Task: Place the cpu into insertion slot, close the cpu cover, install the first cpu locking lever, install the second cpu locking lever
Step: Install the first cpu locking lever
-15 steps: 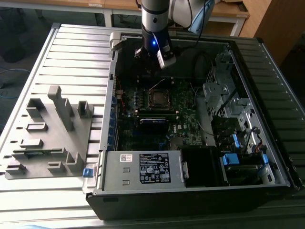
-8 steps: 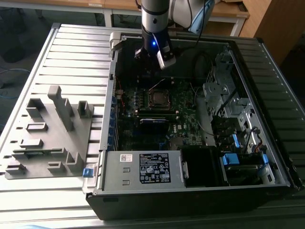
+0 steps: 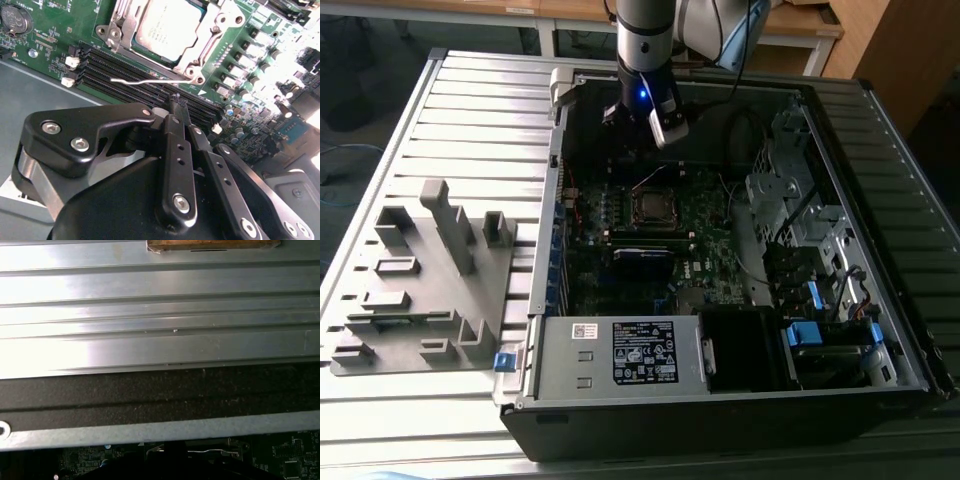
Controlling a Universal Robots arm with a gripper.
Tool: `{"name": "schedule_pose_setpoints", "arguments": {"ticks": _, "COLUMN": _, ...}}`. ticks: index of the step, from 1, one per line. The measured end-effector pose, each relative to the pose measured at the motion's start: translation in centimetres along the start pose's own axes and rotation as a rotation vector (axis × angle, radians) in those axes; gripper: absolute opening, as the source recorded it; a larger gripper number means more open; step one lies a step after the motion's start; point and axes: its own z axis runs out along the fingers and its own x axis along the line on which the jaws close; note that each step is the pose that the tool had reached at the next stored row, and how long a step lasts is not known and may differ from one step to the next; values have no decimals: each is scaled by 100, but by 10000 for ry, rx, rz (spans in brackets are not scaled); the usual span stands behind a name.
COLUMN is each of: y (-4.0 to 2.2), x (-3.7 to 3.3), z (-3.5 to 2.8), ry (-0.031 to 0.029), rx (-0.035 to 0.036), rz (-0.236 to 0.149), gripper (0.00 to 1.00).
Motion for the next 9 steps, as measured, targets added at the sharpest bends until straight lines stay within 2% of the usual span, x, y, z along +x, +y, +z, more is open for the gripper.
{"name": "schedule_pose_setpoints", "arguments": {"ticks": 6, "y": 0, "x": 0, "z": 1, "ry": 0, "rx": -9, "rz": 1, "gripper": 11}}
{"name": "schedule_pose_setpoints", "arguments": {"ticks": 9, "y": -5, "x": -1, "z": 0, "ry": 8, "rx": -99, "rz": 5, "gripper": 11}}
